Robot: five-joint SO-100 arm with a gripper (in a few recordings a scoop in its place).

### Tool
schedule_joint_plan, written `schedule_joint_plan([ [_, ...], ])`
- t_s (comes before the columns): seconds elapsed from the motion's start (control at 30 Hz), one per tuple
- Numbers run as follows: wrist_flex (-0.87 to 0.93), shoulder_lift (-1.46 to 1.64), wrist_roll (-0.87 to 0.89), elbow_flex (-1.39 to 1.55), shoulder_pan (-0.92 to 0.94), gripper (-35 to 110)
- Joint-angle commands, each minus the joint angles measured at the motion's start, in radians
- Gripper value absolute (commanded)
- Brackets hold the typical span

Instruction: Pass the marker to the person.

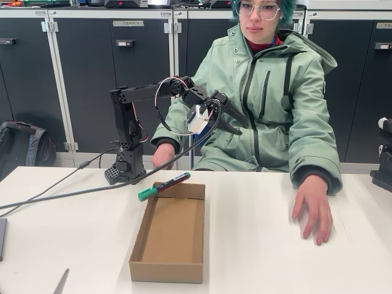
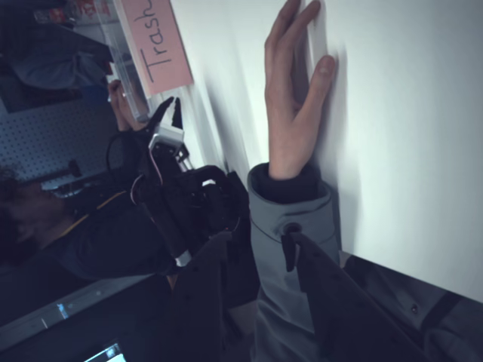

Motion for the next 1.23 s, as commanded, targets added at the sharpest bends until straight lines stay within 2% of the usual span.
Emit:
schedule_joint_plan([
  [0.0,-0.008,0.064,-0.008,-0.02,-0.006,11],
  [1.2,0.02,0.077,0.006,-0.015,-0.018,10],
])
